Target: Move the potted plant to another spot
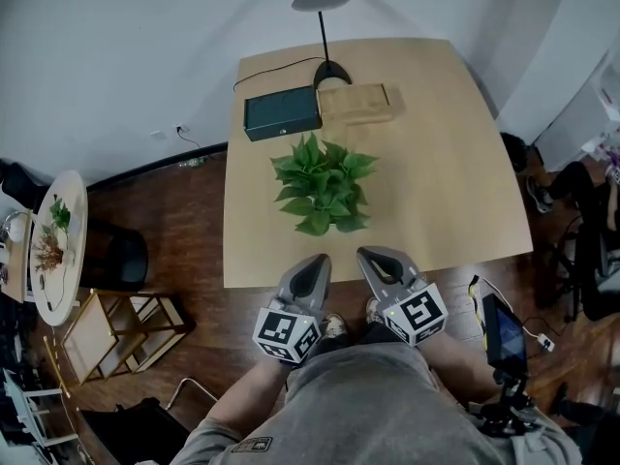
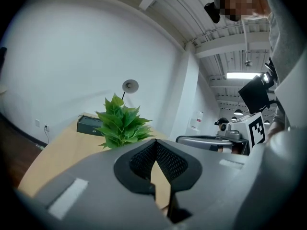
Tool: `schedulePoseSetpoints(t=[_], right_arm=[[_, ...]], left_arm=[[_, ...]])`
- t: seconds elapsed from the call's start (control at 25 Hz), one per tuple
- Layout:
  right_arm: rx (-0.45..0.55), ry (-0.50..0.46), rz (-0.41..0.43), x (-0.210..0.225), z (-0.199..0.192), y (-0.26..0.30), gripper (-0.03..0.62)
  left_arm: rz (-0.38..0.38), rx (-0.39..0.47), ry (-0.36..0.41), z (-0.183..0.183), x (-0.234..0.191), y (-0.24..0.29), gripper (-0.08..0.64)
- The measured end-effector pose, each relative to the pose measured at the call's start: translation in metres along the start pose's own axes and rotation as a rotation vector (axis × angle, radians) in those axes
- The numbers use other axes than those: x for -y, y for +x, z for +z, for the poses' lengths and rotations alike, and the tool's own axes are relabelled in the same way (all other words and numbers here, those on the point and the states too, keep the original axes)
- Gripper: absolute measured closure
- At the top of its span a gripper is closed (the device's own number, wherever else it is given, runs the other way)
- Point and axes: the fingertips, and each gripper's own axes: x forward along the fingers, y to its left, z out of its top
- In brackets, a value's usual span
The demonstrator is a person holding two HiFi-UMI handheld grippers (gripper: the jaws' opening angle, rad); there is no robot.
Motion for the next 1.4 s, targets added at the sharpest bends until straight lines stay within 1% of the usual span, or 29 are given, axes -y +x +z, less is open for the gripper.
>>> schedulePoseSetpoints(t=[0.2, 0.36, 0.52, 0.68, 0.8, 0.92, 1.16, 1.4], right_arm=[[-0.053, 0.015, 0.012, 0.013, -0.027, 0.016, 0.588], [-0.1, 0.033, 0.016, 0.027, -0.055, 0.029, 0.588], [-0.155, 0.046, 0.02, 0.038, -0.094, 0.039, 0.588], [-0.205, 0.075, 0.019, 0.046, -0.13, 0.047, 0.588], [-0.231, 0.093, 0.033, 0.047, -0.146, 0.054, 0.588], [-0.24, 0.099, 0.041, 0.049, -0.155, 0.058, 0.588], [-0.251, 0.095, 0.046, 0.054, -0.162, 0.065, 0.588], [-0.259, 0.048, 0.049, 0.061, -0.162, 0.074, 0.588]], left_arm=[[0.024, -0.052, -0.028, -0.024, -0.014, 0.02, 0.566], [0.045, -0.11, -0.053, -0.056, -0.028, 0.037, 0.566], [0.065, -0.173, -0.057, -0.094, -0.043, 0.053, 0.566], [0.09, -0.213, -0.076, -0.124, -0.056, 0.067, 0.566], [0.103, -0.237, -0.078, -0.141, -0.063, 0.073, 0.566], [0.111, -0.251, -0.081, -0.15, -0.067, 0.078, 0.566], [0.134, -0.261, -0.078, -0.156, -0.077, 0.081, 0.566], [0.164, -0.259, -0.031, -0.153, -0.093, 0.082, 0.566]])
